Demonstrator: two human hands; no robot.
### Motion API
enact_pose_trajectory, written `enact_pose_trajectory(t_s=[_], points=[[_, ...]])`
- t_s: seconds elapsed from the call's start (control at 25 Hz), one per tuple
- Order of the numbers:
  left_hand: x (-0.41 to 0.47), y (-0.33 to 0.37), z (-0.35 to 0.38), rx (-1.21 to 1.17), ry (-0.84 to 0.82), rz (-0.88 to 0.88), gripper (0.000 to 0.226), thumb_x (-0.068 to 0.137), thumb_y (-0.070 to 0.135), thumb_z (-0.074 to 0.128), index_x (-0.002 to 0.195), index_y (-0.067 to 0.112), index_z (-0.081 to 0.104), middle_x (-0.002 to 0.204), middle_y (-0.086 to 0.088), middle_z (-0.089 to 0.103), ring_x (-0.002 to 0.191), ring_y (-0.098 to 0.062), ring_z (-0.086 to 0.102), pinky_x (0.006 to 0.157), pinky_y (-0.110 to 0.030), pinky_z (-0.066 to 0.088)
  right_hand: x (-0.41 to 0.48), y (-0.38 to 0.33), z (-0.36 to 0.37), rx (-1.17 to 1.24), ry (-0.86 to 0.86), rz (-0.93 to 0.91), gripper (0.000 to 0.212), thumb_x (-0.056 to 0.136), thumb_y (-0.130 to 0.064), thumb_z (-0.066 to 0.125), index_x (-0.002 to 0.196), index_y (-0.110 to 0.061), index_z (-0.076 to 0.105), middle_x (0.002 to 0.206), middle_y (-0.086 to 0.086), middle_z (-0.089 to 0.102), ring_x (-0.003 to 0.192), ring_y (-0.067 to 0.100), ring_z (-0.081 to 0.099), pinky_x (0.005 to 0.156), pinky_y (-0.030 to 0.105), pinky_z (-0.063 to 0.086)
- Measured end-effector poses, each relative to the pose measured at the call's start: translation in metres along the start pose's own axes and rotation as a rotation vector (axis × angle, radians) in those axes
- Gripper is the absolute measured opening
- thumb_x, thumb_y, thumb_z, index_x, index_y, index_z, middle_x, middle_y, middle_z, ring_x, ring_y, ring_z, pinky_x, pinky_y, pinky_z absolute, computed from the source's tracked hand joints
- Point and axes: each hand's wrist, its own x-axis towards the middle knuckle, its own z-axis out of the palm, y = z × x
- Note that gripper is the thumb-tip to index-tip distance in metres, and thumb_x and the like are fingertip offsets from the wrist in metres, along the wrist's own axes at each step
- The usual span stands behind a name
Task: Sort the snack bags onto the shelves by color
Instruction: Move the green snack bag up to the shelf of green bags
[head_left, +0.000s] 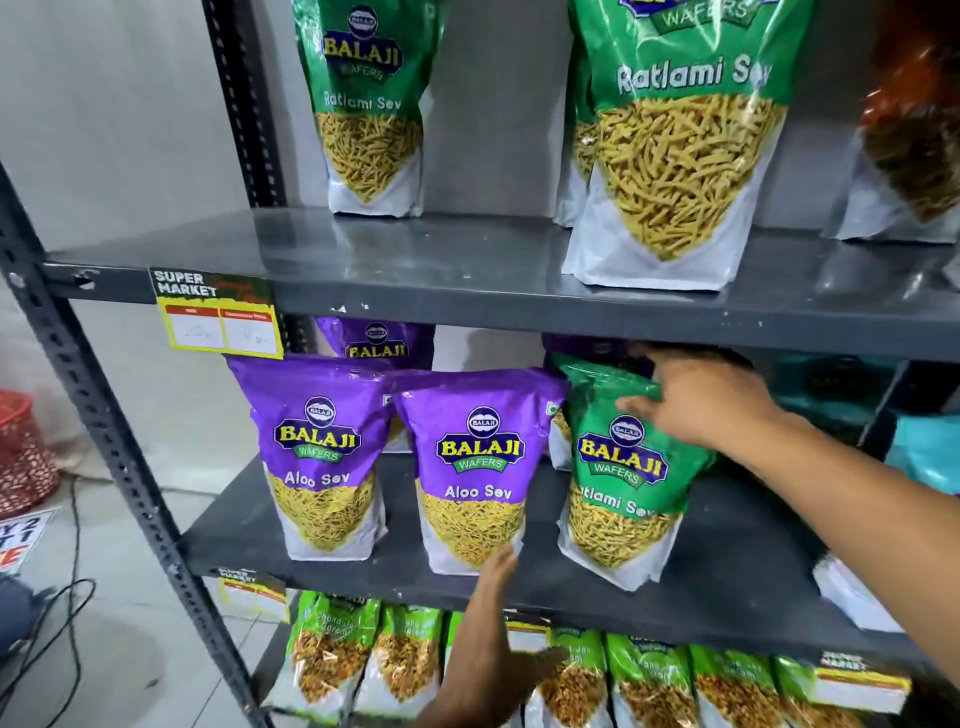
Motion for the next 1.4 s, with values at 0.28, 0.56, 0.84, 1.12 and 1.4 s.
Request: enact_pose_trajectory(t_s=[0.28,0.56,0.84,1.12,1.4], points=[[0.092,0.047,0.04,-0.23,-0.387,-0.347,0.141,0.06,0.013,0.092,0.15,0.009,-0.017,0.154,0.01,0.01,0.136,0.0,0.01,0.101,-0.008,0.013,0.01,0.048,0.034,0.576,-0.068,0.224,0.041,0.072,-0.028,0.077,0.109,-0.013,0.068,0.107,0.01,0.071,0.092,0.025,0.066,0.076,0.024,0.046],[0.133,0.022,0.069,-0.308,-0.384,-0.326,0.111,0.043,-0.003,0.094,0.133,0.018,0.032,0.122,-0.004,0.06,0.115,-0.021,0.058,0.099,-0.03,0.047,0.019,0.056,0.044,0.635,0.049,0.281,0.024,0.079,-0.024,0.069,0.101,-0.013,0.07,0.094,0.006,0.071,0.08,0.024,0.065,0.071,0.025,0.046],[0.092,0.036,0.074,-0.282,-0.271,-0.342,0.084,0.028,0.037,0.098,0.098,0.037,0.052,0.11,0.003,0.07,0.102,-0.013,0.068,0.092,-0.041,0.057,0.002,0.063,0.032,0.518,0.149,0.278,0.023,0.085,-0.025,0.062,0.104,-0.014,0.069,0.106,0.01,0.073,0.085,0.022,0.064,0.071,0.021,0.038],[0.001,0.082,0.04,-0.192,-0.147,-0.32,0.096,0.023,0.066,0.091,0.108,0.041,0.056,0.108,0.005,0.066,0.102,-0.017,0.066,0.088,-0.038,0.058,-0.051,0.051,0.008,0.52,0.257,0.161,0.03,0.081,-0.027,0.066,0.107,-0.01,0.07,0.113,0.014,0.071,0.106,0.03,0.064,0.089,0.029,0.044],[-0.067,0.155,-0.032,-0.212,0.015,-0.262,0.084,0.025,0.063,0.09,0.095,0.049,0.045,0.112,0.01,0.06,0.104,-0.01,0.058,0.095,-0.031,0.047,-0.107,0.019,-0.064,0.531,0.326,-0.036,0.033,0.081,-0.028,0.067,0.11,-0.012,0.068,0.116,0.014,0.069,0.105,0.028,0.063,0.085,0.027,0.042]])
